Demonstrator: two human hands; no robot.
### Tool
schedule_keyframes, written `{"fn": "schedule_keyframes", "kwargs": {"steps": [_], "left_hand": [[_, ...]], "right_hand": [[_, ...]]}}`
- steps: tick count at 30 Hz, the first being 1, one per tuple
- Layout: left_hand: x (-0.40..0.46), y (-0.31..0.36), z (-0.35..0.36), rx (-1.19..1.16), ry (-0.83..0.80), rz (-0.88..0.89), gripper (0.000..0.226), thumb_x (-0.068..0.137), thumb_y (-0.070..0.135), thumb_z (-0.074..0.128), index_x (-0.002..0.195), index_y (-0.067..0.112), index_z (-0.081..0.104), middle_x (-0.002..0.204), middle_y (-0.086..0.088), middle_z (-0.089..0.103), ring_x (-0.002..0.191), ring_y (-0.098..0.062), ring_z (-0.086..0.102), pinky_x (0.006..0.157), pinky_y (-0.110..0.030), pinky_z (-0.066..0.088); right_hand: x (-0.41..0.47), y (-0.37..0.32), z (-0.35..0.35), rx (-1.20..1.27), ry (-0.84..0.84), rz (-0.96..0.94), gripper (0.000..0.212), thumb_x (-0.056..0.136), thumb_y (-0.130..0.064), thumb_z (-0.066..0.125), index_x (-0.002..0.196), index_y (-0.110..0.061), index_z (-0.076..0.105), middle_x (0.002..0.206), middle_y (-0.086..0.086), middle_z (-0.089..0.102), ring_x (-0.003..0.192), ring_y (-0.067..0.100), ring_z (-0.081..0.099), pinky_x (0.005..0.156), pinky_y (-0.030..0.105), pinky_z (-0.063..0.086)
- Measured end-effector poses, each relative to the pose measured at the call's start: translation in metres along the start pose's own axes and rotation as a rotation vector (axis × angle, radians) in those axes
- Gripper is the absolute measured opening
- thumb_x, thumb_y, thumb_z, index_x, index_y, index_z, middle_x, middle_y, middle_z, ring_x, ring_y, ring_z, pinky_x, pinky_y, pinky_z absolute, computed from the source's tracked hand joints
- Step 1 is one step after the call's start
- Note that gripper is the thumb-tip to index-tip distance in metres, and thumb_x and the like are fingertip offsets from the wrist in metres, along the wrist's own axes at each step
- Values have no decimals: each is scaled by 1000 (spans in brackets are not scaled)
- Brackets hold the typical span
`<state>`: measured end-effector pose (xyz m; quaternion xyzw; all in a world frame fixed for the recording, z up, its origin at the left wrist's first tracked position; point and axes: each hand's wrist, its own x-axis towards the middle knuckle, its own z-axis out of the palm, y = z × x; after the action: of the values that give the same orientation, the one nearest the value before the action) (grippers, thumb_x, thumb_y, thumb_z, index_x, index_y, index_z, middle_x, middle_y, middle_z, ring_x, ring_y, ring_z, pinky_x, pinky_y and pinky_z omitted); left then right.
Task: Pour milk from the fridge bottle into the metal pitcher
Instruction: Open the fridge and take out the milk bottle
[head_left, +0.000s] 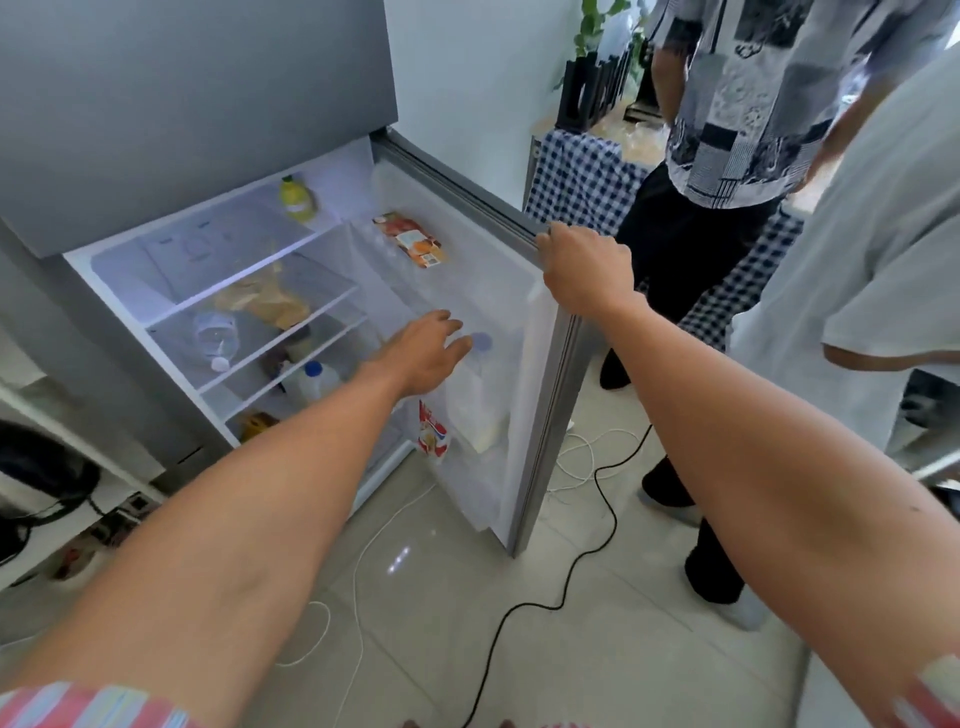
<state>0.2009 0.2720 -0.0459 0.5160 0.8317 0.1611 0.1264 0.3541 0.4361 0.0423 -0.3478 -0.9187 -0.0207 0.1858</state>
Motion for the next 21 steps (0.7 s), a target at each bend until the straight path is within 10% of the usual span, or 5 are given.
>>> {"fn": "schedule_keyframes", "kwargs": {"steps": [9,15,21], "left_hand": [[-5,-22,37,-456,353,-158,30,107,29,48,127,12,61,130,-9,56,109,-23,61,97,-37,49],[6,-32,82,-661,186,-472,41,105,28,45,76,3,60,86,-20,66,84,-36,61,68,-38,41],[27,-25,116,-977,-32,-705,89,83,72,33,119,-1,69,120,-22,70,111,-41,66,99,-47,50]], "right_hand": [[2,-1,19,-17,151,17,41,110,-37,31,91,-11,57,82,5,62,63,27,47,62,35,31],[4,-4,32,-62,243,28,39,108,-40,32,85,-16,53,77,-1,57,61,23,45,59,34,31],[5,-5,37,-81,288,60,38,106,-41,33,80,-18,47,71,-5,53,56,22,46,57,32,28]]}}
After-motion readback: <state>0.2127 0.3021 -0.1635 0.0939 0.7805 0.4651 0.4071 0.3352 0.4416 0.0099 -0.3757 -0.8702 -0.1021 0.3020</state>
